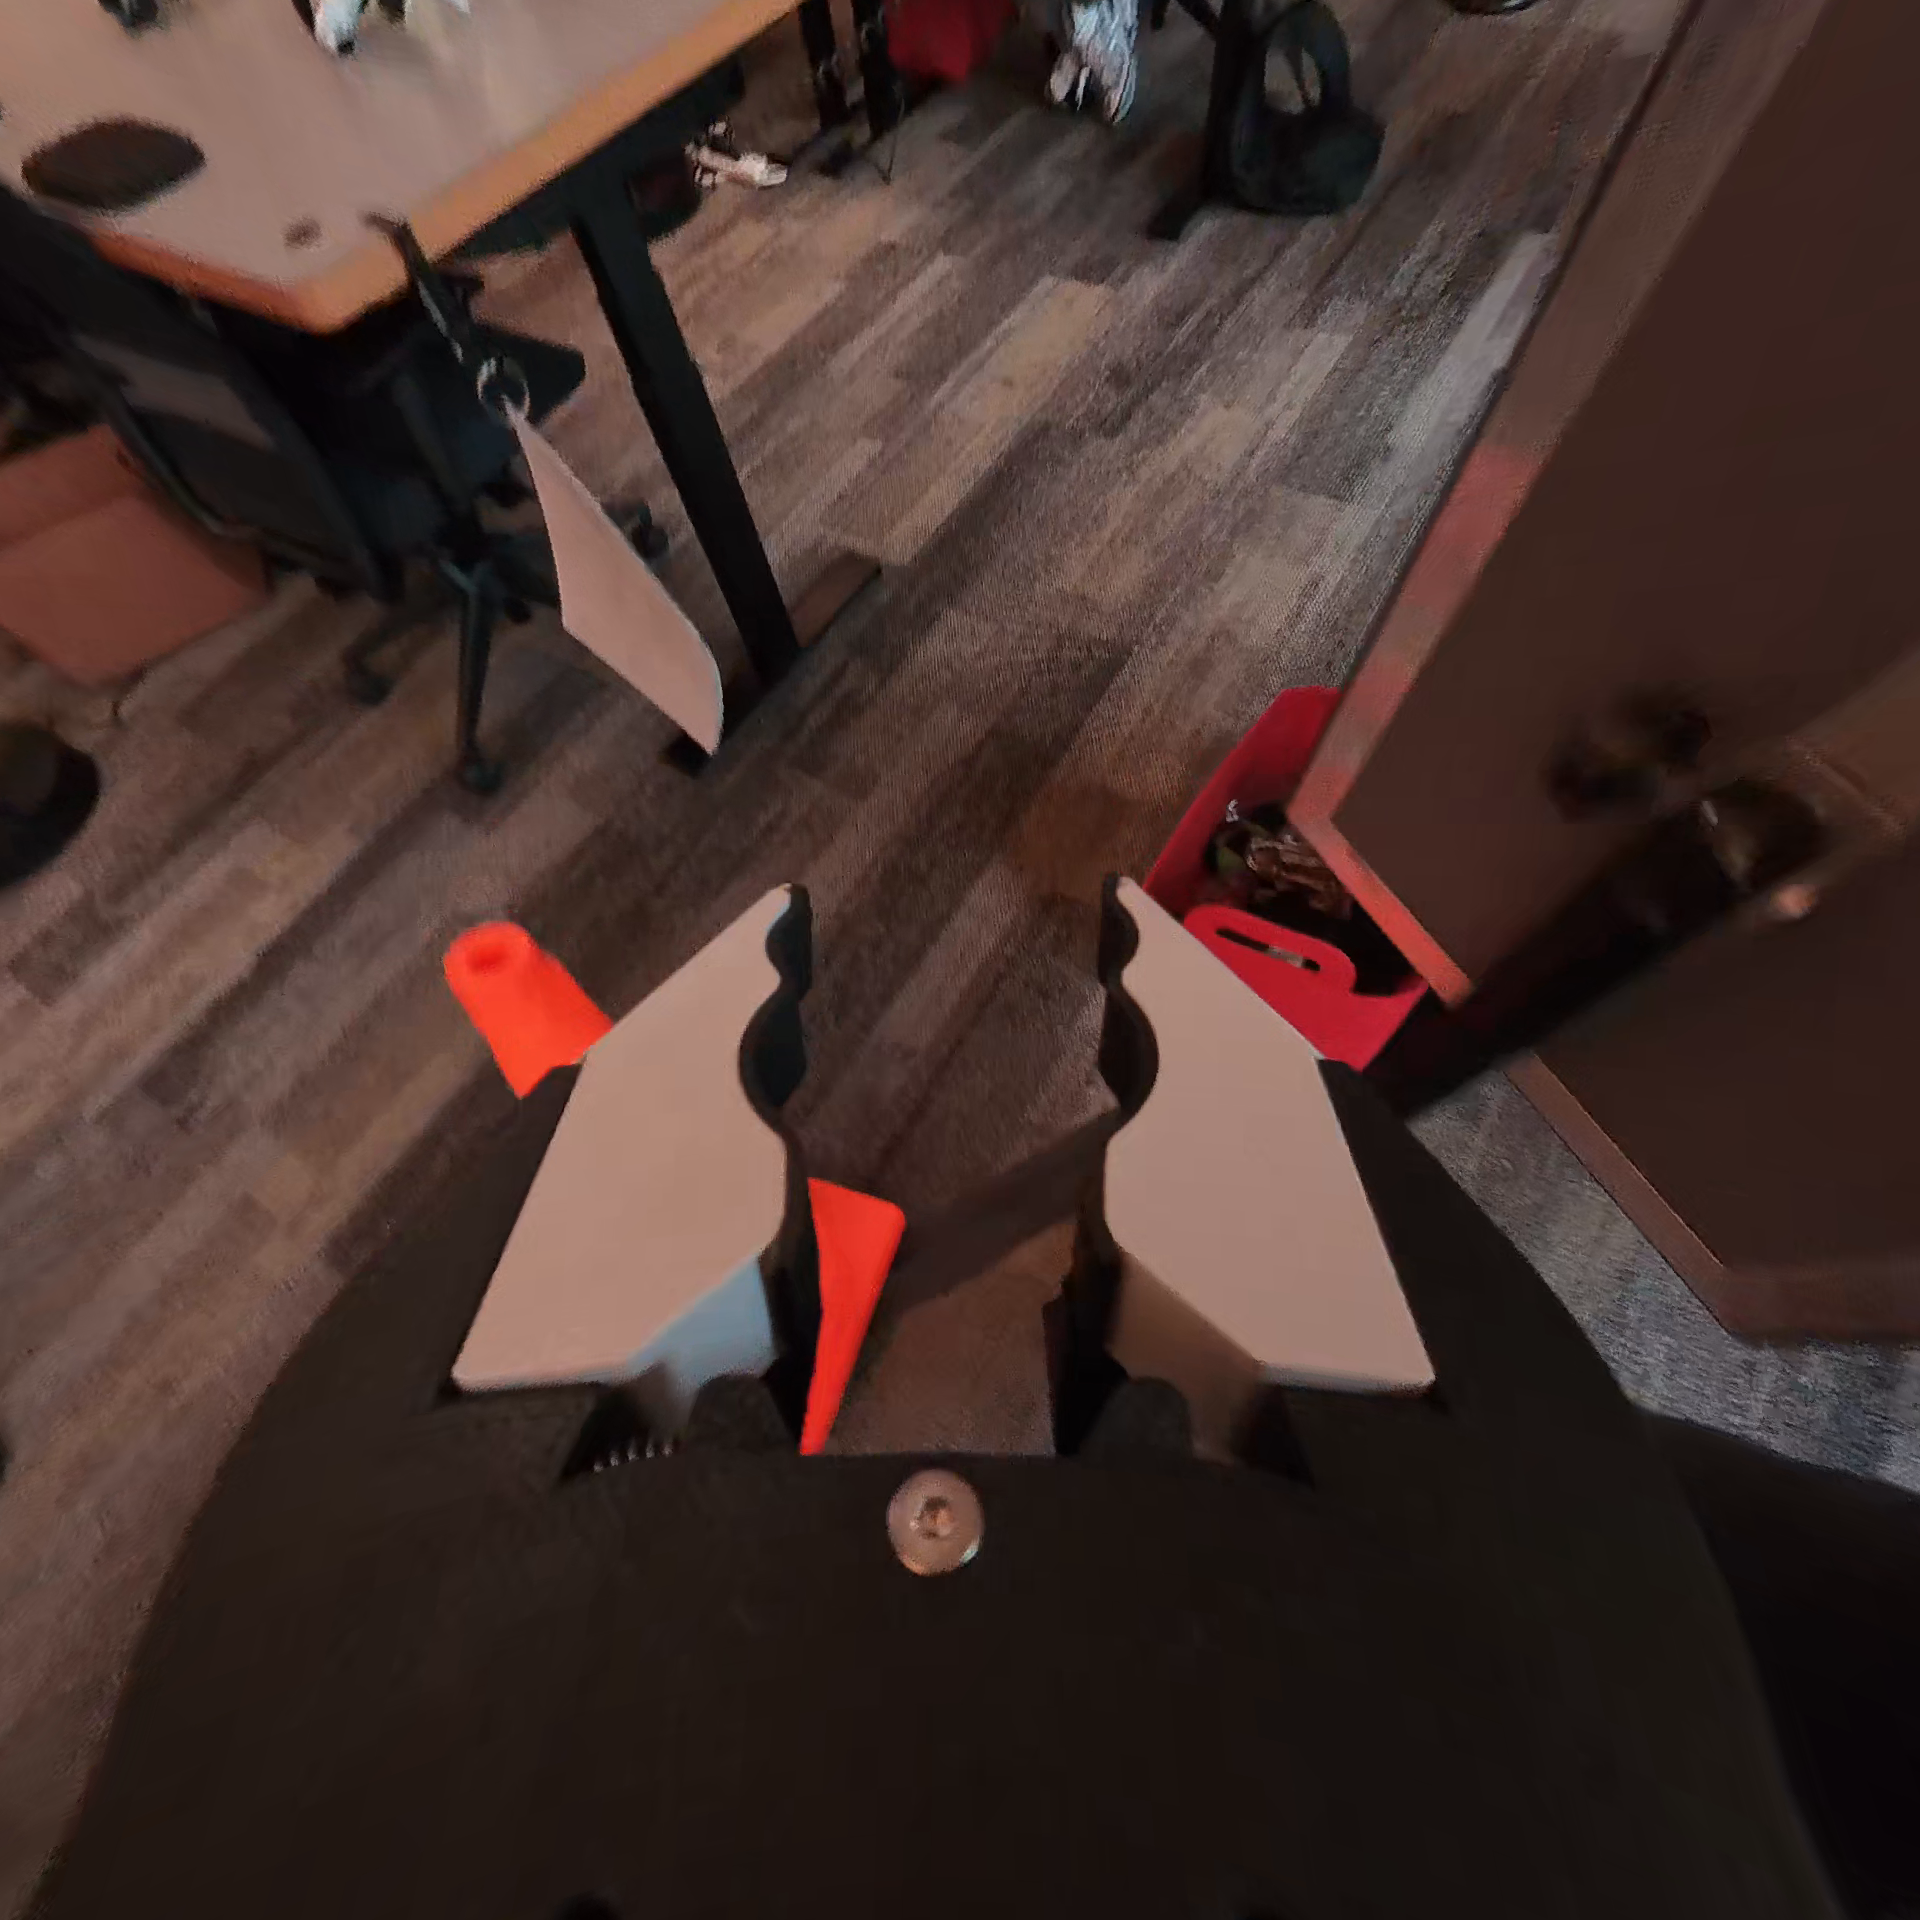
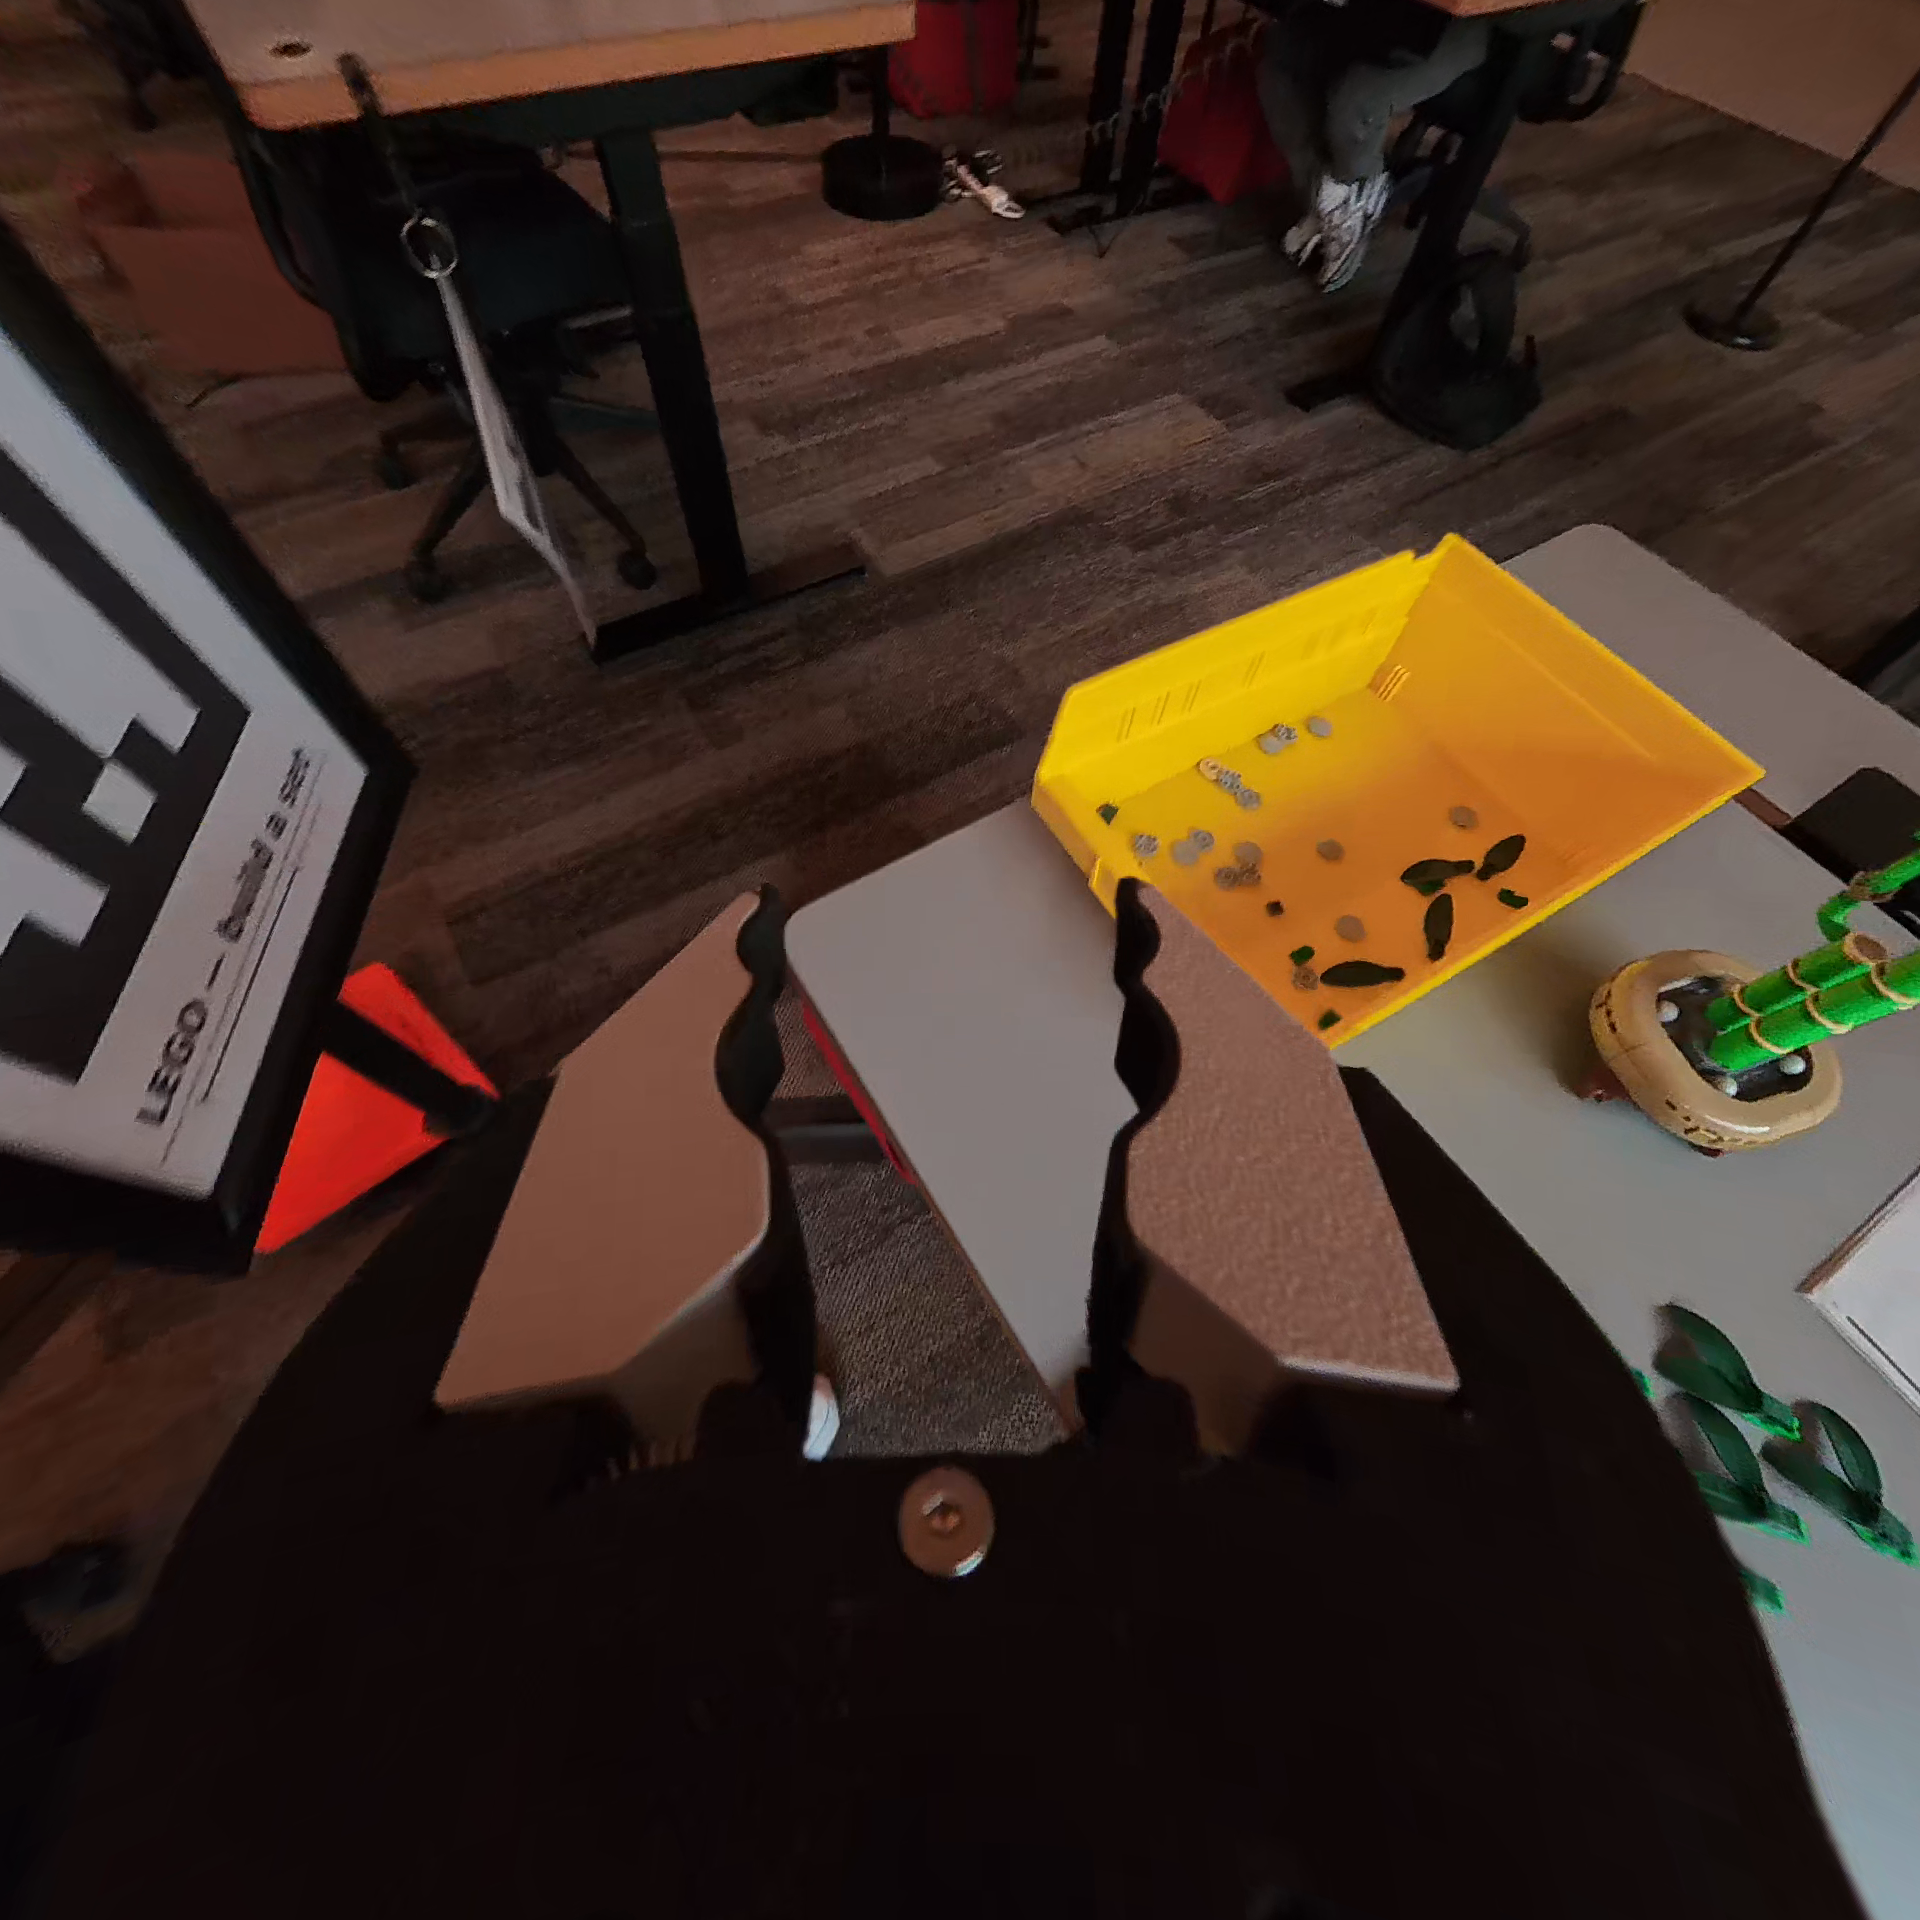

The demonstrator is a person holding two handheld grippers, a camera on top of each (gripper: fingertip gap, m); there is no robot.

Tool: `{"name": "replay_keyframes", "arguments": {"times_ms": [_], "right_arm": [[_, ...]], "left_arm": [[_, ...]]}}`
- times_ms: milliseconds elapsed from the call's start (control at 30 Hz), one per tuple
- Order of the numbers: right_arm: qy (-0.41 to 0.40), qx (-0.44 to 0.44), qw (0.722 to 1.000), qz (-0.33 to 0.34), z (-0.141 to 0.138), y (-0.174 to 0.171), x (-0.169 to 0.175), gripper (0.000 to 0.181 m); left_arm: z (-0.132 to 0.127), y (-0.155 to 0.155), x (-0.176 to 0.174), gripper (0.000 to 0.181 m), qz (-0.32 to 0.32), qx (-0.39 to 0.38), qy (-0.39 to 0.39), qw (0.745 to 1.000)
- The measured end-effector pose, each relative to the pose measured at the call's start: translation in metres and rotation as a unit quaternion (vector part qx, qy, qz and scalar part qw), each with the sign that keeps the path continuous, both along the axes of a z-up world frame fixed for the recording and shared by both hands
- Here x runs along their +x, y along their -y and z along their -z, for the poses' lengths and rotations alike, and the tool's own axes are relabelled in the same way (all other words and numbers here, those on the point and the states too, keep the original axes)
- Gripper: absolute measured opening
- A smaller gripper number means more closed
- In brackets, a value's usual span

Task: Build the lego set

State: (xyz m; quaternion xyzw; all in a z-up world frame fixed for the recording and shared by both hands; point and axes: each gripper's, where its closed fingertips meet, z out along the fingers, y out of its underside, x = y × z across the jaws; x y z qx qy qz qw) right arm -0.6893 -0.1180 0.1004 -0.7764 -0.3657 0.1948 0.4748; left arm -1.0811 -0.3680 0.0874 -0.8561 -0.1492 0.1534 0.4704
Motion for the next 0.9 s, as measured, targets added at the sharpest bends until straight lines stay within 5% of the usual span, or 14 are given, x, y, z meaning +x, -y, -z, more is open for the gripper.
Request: {"name": "replay_keyframes", "arguments": {"times_ms": [200, 400, 567, 700, 900], "right_arm": [[0.012, -0.02, 0.999, 0.037, 0.013, -0.041, -0.033, 0.058], [0.016, -0.041, 0.993, 0.108, 0.01, -0.056, -0.048, 0.057], [0.07, -0.037, 0.977, 0.198, -0.011, -0.034, -0.047, 0.057], [0.136, -0.085, 0.94, 0.3, -0.019, 0.02, -0.03, 0.06], [0.19, -0.142, 0.898, 0.371, -0.032, 0.071, -0.036, 0.063]], "left_arm": [[-0.027, -0.099, -0.061, 0.056, 0.059, 0.022, -0.01, 0.998], [-0.008, -0.207, -0.076, 0.056, 0.162, 0.013, 0.019, 0.986], [0.011, -0.291, -0.079, 0.059, 0.288, 0.011, 0.033, 0.957], [0.041, -0.314, -0.089, 0.062, 0.365, -0.004, 0.066, 0.929], [0.088, -0.297, -0.116, 0.063, 0.433, -0.058, 0.081, 0.896]]}}
